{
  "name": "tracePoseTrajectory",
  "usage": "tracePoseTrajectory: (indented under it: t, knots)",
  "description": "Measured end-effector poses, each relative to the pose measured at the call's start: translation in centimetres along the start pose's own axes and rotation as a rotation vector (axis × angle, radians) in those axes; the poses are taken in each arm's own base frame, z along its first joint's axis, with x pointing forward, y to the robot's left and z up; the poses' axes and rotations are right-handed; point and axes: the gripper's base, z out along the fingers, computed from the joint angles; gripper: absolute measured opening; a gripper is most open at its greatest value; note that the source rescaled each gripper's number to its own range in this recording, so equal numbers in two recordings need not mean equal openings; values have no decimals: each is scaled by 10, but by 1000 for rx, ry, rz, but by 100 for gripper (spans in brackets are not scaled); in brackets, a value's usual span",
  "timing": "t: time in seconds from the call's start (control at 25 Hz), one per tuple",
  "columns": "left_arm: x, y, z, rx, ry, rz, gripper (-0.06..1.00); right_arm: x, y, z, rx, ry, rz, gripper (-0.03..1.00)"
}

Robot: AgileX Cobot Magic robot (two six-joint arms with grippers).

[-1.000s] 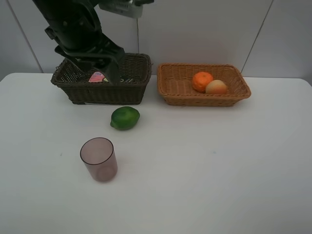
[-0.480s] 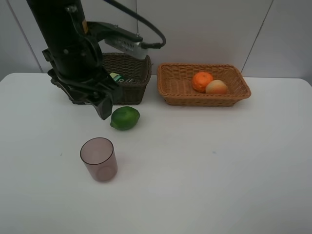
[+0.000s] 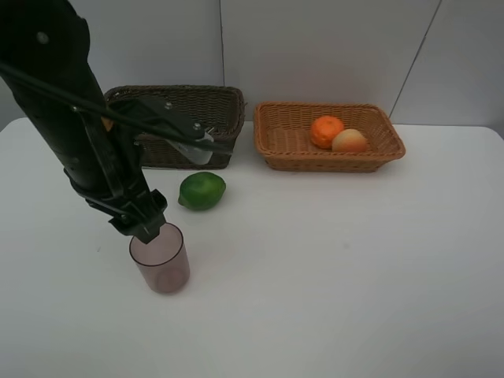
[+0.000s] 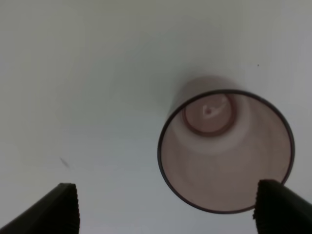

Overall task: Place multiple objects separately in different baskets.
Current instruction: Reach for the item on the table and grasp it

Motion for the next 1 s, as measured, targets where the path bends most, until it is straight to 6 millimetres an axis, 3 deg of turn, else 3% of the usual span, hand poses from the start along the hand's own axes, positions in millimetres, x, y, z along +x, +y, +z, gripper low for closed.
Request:
tracePoseTrajectory:
  t: [0.24, 0.84, 1.0]
  knots:
    - [16, -5, 23, 12, -30, 15, 93, 0, 0, 0, 0, 0, 0, 100]
    - [9, 7, 27, 6, -158, -30, 93, 0, 0, 0, 0, 0, 0, 100]
    - [13, 5, 38, 11, -137, -27, 93, 0, 0, 0, 0, 0, 1, 100]
